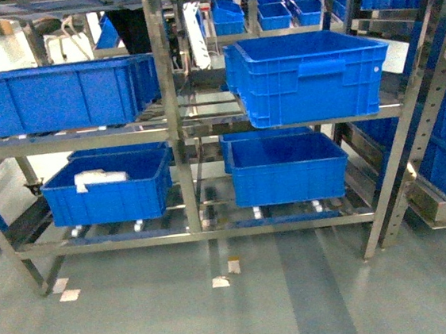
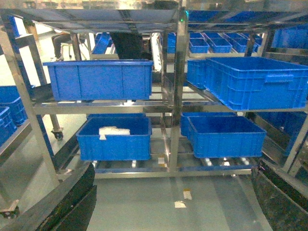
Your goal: Pick red block from blue box to shelf
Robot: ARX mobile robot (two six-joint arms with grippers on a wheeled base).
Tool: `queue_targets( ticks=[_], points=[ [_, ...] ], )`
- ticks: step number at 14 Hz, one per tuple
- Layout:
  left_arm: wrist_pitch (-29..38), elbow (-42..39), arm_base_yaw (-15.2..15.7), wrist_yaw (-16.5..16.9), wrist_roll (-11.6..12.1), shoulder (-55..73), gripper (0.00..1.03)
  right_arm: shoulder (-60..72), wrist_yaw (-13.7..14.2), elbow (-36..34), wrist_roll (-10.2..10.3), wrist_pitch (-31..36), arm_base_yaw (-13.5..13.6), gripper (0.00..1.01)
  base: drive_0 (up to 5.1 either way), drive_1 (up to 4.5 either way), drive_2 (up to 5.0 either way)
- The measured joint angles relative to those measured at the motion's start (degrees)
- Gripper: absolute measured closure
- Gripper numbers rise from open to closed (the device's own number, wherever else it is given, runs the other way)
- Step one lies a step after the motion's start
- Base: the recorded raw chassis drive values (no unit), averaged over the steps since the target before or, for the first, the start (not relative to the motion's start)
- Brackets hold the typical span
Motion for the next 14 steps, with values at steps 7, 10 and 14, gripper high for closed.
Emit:
queue_targets(
  ticks=[7, 10, 14],
  points=[
    [0.0, 0.0, 0.0, -0.1, 0.0, 0.0, 0.05, 0.0, 0.0, 0.0, 0.0, 0.1, 0.0, 0.72, -0.4, 2.46, -3.2],
    [0.0, 0.0, 0.0, 0.0, 0.0, 0.0, 0.05, 0.0, 0.0, 0.0, 0.0, 0.2, 0.0, 0.72, 0.1, 4.06, -3.9],
    [0.0, 0.0, 0.0, 0.0, 0.0, 0.0, 0.05, 0.0, 0.0, 0.0, 0.0, 0.1, 0.0, 0.72, 0.0, 3.99, -4.0]
  ],
)
